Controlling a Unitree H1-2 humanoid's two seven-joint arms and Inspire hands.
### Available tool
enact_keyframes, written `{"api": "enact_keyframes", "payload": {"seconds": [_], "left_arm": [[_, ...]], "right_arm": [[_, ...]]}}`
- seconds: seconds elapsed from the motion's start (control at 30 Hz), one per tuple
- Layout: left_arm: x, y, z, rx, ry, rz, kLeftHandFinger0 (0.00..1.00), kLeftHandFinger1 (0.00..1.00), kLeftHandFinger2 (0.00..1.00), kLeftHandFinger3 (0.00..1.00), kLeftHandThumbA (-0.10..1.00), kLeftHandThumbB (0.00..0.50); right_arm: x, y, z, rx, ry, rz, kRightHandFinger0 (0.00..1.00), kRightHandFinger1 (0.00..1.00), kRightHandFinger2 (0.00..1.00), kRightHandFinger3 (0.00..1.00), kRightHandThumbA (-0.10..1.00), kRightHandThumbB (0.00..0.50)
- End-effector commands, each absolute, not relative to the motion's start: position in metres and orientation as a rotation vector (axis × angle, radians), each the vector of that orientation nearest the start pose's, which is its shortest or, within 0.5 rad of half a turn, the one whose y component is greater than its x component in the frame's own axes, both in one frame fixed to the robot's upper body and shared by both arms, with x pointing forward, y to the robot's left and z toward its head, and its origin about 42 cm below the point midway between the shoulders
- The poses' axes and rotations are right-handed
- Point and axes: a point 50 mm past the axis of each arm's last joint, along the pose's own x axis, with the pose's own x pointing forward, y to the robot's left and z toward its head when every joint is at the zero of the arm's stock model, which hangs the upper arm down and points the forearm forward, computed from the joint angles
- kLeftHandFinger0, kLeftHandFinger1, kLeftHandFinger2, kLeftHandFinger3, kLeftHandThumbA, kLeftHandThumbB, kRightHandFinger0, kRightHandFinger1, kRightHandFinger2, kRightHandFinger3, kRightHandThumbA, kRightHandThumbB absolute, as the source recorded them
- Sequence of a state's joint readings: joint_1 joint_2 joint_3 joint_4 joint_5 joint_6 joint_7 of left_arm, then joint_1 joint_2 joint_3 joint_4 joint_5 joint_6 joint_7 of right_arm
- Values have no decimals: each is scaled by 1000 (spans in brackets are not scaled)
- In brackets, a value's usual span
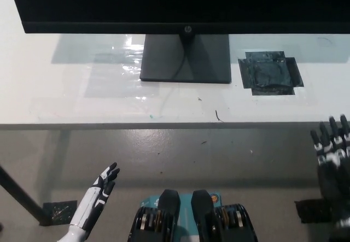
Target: The monitor is being placed at the center of the desk and the robot uses its right hand to grab on the right side of the monitor and tilt the angle of the montior sideways.
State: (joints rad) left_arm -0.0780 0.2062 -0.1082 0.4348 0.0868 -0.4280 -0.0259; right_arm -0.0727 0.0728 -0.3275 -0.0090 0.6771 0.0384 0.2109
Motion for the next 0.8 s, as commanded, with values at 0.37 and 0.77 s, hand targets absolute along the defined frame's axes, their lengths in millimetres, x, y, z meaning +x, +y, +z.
{"api": "enact_keyframes", "payload": {"seconds": [0.37, 0.77], "left_arm": [[297, 266, 44, 301, -132, -172, 1000, 1000, 1000, 1000, 1000, 229], [302, 269, 50, 304, -151, -171, 1000, 1000, 1000, 1000, 1000, 260]], "right_arm": [[260, -197, 115, -9, -428, 133, 1000, 1000, 1000, 1000, 1000, 272], [296, -208, 50, -54, -180, 156, 1000, 1000, 1000, 1000, 1000, 323]]}}
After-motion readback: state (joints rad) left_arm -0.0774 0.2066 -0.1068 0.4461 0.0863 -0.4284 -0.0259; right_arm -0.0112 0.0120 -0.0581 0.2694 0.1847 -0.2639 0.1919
